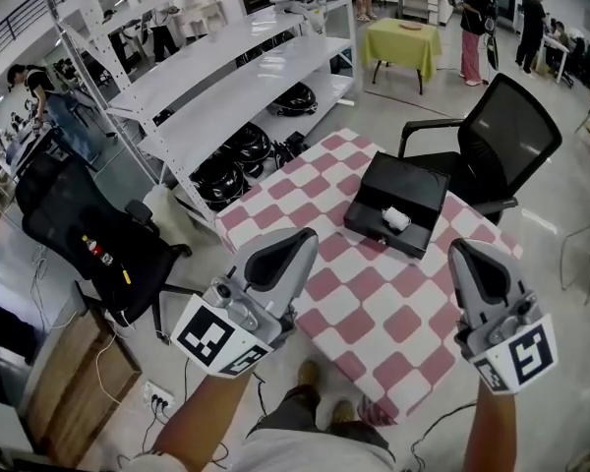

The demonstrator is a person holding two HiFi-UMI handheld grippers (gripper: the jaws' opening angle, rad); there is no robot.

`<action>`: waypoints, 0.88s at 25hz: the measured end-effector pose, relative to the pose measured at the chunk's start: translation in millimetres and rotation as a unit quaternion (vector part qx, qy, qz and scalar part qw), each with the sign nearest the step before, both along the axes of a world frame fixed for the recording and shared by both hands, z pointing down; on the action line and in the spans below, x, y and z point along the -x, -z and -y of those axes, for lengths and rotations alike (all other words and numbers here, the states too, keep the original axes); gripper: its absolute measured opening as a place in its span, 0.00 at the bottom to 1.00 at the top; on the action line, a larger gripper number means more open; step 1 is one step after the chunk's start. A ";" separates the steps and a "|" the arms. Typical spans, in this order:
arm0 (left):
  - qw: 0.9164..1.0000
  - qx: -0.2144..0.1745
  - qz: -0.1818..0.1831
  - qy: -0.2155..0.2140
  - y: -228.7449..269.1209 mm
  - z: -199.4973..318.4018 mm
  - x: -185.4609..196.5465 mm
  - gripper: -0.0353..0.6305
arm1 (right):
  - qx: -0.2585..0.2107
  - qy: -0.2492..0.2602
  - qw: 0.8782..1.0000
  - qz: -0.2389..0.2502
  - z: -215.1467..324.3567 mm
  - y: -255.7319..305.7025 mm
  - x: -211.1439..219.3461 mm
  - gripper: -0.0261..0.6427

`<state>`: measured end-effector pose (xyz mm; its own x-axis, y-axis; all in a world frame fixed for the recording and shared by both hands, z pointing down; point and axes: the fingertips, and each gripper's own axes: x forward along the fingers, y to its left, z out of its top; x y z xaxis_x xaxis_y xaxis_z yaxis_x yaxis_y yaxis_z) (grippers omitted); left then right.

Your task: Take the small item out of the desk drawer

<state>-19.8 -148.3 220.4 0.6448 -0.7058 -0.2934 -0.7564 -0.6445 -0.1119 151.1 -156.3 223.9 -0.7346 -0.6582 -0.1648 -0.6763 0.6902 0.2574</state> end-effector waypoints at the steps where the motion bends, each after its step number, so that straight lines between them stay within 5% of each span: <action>1: 1.000 0.001 0.001 -0.005 -1.8 9.7 0.9 0.07 | 0.000 -0.003 1.000 -0.006 8.5 -0.4 3.6 0.06; 11: 0.998 0.008 0.000 -0.062 -21.3 108.9 20.5 0.07 | 0.033 -0.058 0.995 -0.078 102.4 -22.9 40.6 0.06; 22: 0.993 0.033 0.005 -0.116 -51.9 190.4 27.3 0.07 | 0.121 -0.083 0.967 -0.207 182.9 -96.1 70.5 0.06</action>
<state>-47.1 -338.8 272.3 0.7943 -0.5563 -0.2442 -0.5865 -0.8070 -0.0691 80.6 -339.1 320.0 -0.5856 -0.7549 0.2952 -0.6559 0.6553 0.3746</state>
